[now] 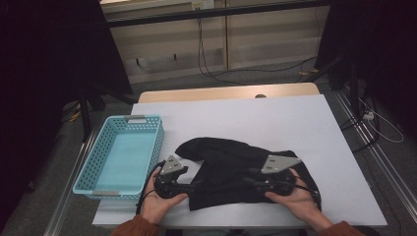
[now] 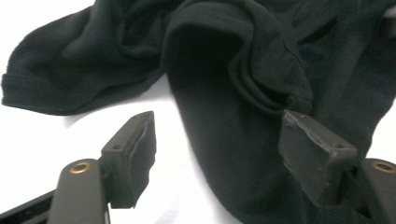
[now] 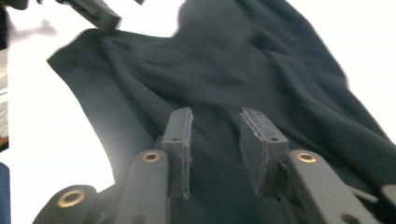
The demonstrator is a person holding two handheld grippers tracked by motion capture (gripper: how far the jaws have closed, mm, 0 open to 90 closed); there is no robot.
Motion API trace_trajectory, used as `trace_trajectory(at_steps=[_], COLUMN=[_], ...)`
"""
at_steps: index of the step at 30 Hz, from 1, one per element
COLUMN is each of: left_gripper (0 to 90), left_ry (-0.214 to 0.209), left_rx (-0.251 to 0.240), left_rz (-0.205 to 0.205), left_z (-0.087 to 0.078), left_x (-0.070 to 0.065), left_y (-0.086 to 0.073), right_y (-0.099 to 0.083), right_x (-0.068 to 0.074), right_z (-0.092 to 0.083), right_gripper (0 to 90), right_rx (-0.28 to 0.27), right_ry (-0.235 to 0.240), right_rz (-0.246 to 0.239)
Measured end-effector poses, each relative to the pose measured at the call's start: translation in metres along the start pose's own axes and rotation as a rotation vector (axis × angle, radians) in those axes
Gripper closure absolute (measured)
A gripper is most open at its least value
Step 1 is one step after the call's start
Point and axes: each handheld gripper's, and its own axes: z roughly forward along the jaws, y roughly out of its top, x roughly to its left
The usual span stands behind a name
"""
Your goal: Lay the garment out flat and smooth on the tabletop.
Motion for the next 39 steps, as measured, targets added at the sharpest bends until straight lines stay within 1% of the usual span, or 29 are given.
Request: trace_trajectory(at_steps=[3,5,7,10,13,14,15,16,17,18,19,21,22,23,24,25,28,29,32,36,39], left_gripper=[25.6,27.2,27.4,27.3,27.2,27.2,27.1,27.0,27.0,27.0,27.0,26.9,26.9,26.9,26.9,27.0,28.4,28.9,30.3,32.2,32.4], left_ry=[0.005,0.012,0.016,0.019,0.022,0.023,0.023,0.023,0.024,0.028,0.027,0.028,0.029,0.027,0.03,0.025,0.023,0.021,0.022,0.028,0.021], left_rx=[0.001,0.011,0.013,0.019,0.019,0.018,0.017,0.017,0.017,0.016,0.017,0.013,0.017,0.019,0.019,0.026,0.036,0.038,0.048,0.051,0.049], left_rz=[0.0,0.018,0.02,0.025,0.03,0.028,0.025,0.025,0.025,0.024,0.024,0.024,0.023,0.028,0.029,0.029,0.033,0.031,0.036,0.034,0.032], left_z=[0.001,0.002,0.003,0.006,0.007,0.007,0.007,0.007,0.007,0.006,0.006,0.006,0.006,0.007,0.007,0.008,0.009,0.009,0.009,0.011,0.011], left_x=[0.001,0.002,0.002,0.001,0.001,0.001,0.002,0.002,0.002,0.002,0.002,0.003,0.003,0.003,0.002,0.002,0.0,0.0,0.001,0.001,0.001], left_y=[0.0,0.0,0.0,0.0,0.0,0.0,0.0,0.0,0.0,0.0,0.0,0.0,0.0,0.0,0.0,0.0,0.0,0.0,0.0,0.0,0.0], right_y=[0.017,0.027,0.034,0.037,0.035,0.035,0.034,0.034,0.034,0.034,0.035,0.036,0.037,0.038,0.038,0.038,0.038,0.039,0.047,0.057,0.061], right_x=[0.014,0.02,0.024,0.028,0.035,0.036,0.034,0.031,0.028,0.025,0.024,0.02,0.018,0.017,0.016,0.015,0.014,0.013,0.006,-0.007,-0.018], right_z=[0.026,0.039,0.048,0.06,0.069,0.07,0.071,0.071,0.071,0.069,0.067,0.061,0.058,0.055,0.053,0.051,0.049,0.047,0.035,0.016,0.003], right_gripper=[68.1,64.0,62.2,54.8,46.7,47.3,53.1,63.3,73.7,79.4,83.2,84.8,84.9,84.9,84.6,83.6,85.0,85.6,86.2,86.4,86.5], right_rx=[0.011,0.023,0.027,0.037,0.071,0.076,0.073,0.066,0.059,0.052,0.041,0.017,0.004,-0.004,-0.01,-0.016,-0.013,-0.017,-0.054,-0.112,-0.148], right_ry=[0.054,0.063,0.077,0.091,0.09,0.065,0.044,0.031,0.033,0.037,0.035,0.049,0.049,0.038,0.038,0.043,0.028,0.017,-0.013,-0.065,-0.102], right_rz=[-0.045,-0.081,-0.091,-0.111,-0.141,-0.141,-0.139,-0.115,-0.097,-0.087,-0.076,-0.055,-0.048,-0.045,-0.04,-0.036,-0.038,-0.045,-0.04,-0.023,-0.004])
